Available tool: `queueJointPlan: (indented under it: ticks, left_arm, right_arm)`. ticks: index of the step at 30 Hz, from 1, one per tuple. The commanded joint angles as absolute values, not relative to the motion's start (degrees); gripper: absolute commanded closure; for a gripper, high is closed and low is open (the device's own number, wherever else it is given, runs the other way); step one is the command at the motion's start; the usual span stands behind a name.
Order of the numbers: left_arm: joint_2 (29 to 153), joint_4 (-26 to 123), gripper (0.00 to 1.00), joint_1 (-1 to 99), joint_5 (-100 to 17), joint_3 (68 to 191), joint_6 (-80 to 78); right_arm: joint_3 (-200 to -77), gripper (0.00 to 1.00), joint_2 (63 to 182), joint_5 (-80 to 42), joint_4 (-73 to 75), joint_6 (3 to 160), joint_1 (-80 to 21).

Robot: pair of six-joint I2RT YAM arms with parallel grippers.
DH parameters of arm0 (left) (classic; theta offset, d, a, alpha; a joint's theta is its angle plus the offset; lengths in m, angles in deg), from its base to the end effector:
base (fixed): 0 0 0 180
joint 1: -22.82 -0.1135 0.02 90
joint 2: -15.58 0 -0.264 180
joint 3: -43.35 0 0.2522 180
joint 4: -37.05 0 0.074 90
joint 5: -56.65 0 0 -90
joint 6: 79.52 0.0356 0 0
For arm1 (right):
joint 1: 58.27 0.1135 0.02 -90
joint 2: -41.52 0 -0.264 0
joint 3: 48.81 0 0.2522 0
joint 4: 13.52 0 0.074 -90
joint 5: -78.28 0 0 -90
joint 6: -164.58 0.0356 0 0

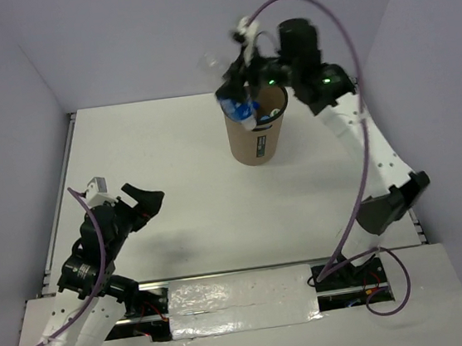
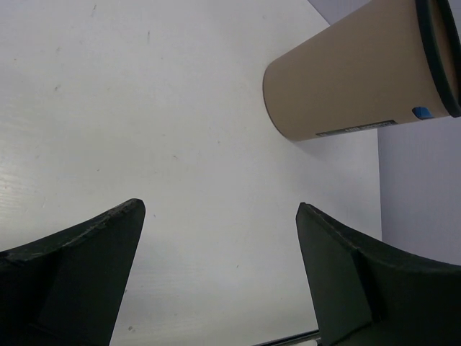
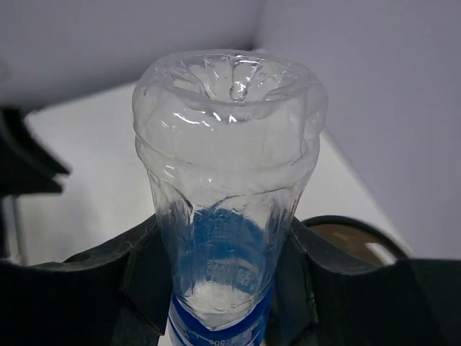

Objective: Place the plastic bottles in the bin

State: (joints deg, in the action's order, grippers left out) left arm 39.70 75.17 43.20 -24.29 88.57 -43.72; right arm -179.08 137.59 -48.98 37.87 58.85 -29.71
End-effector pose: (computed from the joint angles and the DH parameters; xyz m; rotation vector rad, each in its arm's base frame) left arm 0.1132 -0.0361 0.2802 -0.6695 1.8134 -0.7432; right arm 0.3009 0.1883 0.4875 -1.1055 1.5157 0.7599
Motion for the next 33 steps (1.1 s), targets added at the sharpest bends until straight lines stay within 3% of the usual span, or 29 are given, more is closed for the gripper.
queueJointPlan:
  ticks: [1, 7, 13, 16, 23, 24, 26, 33]
  left_arm:
    - [39.66, 69.98, 0.01, 42.95, -26.32, 87.78, -43.31]
    - [40.71, 67.52, 0.01, 42.95, -27.46, 87.43, -42.17]
    - [42.65, 66.72, 0.01, 42.95, -28.17, 87.87, -41.73]
    - [42.22, 66.98, 0.01, 42.95, -27.91, 87.78, -41.82]
    - [40.89, 67.60, 0.01, 42.95, -27.38, 87.17, -41.91]
    - [40.98, 67.42, 0.01, 42.86, -27.46, 87.17, -41.91]
    - [41.51, 67.33, 0.01, 42.95, -27.64, 87.60, -41.56]
    - [44.05, 65.32, 0.01, 42.95, -29.13, 90.50, -39.62]
  right_arm:
    - [-177.11, 0.96, 134.96, -45.32, 22.10, 67.44, -36.62]
    - [-165.24, 0.91, 133.01, -30.40, 1.08, 68.42, -41.04]
    - [-154.25, 0.90, 134.16, -26.32, -15.73, 61.85, -41.13]
    - [-150.03, 0.83, 135.21, -23.77, -20.67, 55.70, -40.95]
    - [-144.75, 0.35, 135.04, -30.17, -17.78, 47.15, -41.13]
    - [-144.75, 0.18, 134.25, -32.97, -14.81, 46.98, -41.13]
    - [-144.40, 0.00, 133.03, -35.27, -12.34, 47.77, -41.04]
    - [-147.02, 0.00, 129.07, -38.89, -2.07, 54.86, -40.95]
